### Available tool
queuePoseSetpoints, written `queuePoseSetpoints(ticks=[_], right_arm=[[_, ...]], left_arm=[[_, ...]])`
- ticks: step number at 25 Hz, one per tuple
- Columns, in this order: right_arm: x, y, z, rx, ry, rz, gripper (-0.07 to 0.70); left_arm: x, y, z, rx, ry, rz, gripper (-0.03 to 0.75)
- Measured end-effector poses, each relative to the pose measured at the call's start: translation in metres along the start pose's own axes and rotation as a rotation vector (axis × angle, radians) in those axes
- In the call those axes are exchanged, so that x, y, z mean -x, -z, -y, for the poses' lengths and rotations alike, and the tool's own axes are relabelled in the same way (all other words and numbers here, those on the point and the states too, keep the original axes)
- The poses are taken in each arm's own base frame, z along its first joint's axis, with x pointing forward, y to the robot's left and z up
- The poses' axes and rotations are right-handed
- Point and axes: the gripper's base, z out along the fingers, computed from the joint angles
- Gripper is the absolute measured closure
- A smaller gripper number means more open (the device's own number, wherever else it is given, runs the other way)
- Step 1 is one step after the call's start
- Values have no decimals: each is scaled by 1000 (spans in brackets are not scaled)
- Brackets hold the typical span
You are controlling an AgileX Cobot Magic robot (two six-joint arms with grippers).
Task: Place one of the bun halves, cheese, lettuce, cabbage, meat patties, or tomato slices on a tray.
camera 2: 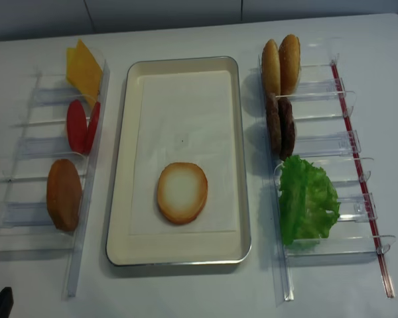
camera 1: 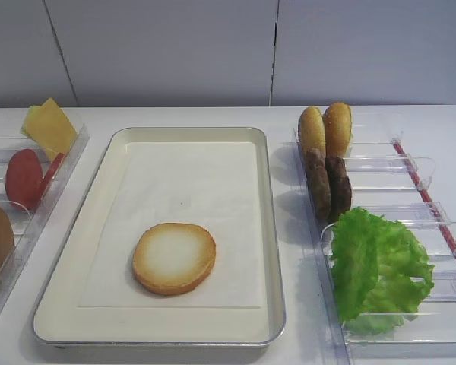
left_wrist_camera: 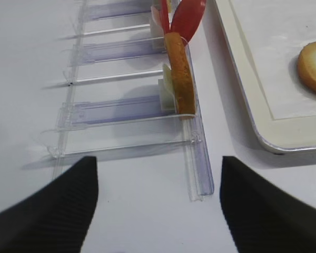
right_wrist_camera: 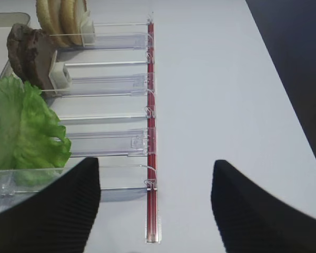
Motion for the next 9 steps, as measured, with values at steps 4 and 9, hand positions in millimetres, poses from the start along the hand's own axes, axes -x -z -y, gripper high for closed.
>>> queuePoseSetpoints(ticks=[4,9], right_arm=[[0,0,0,0,0,0,153],[0,0,0,0,0,0,153]], left_arm=[[0,0,0,0,0,0,223],[0,0,0,0,0,0,228]])
